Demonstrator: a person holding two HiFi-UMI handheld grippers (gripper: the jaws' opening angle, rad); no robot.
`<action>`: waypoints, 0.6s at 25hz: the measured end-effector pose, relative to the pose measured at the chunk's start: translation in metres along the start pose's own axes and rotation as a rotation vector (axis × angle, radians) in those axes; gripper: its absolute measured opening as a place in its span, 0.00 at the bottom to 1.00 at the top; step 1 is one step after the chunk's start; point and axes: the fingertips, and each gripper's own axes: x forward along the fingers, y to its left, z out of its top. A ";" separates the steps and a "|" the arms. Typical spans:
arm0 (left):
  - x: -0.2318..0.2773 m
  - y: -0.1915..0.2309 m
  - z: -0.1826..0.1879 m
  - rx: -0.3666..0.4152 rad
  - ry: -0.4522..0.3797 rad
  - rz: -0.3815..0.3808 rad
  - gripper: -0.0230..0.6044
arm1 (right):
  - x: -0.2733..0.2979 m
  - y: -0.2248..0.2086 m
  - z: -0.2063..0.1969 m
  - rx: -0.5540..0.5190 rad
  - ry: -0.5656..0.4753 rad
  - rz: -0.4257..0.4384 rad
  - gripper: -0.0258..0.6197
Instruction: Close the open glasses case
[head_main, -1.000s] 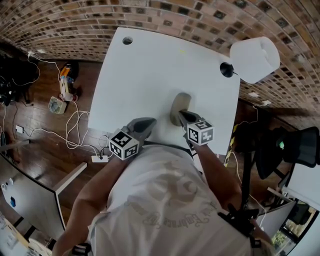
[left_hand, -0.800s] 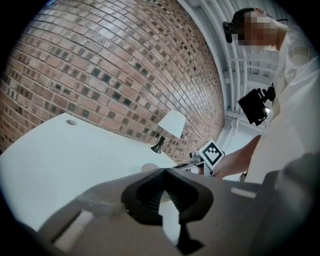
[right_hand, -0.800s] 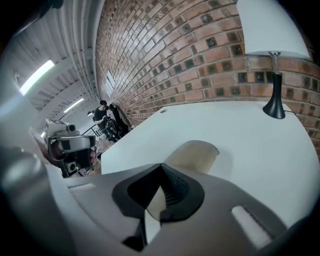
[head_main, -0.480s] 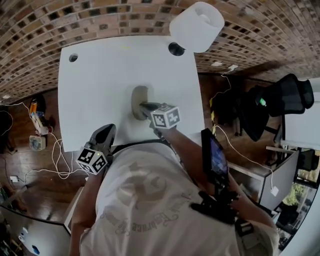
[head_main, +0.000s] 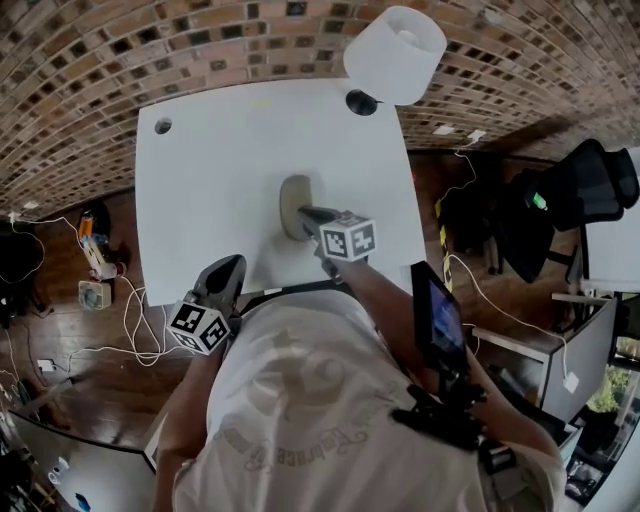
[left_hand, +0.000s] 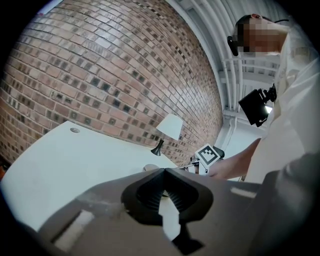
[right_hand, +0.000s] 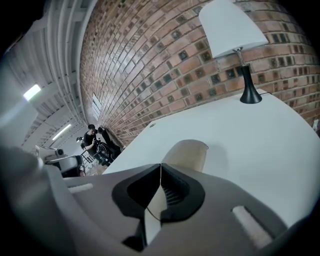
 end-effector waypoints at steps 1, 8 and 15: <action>-0.001 -0.002 0.000 0.001 -0.004 -0.003 0.05 | -0.002 0.000 0.000 0.003 -0.008 -0.001 0.05; -0.008 -0.013 0.000 0.017 -0.019 -0.023 0.05 | -0.005 0.002 0.002 0.034 -0.039 -0.005 0.05; -0.002 -0.026 -0.003 0.021 -0.024 -0.026 0.05 | -0.022 -0.003 0.000 0.072 -0.068 0.019 0.05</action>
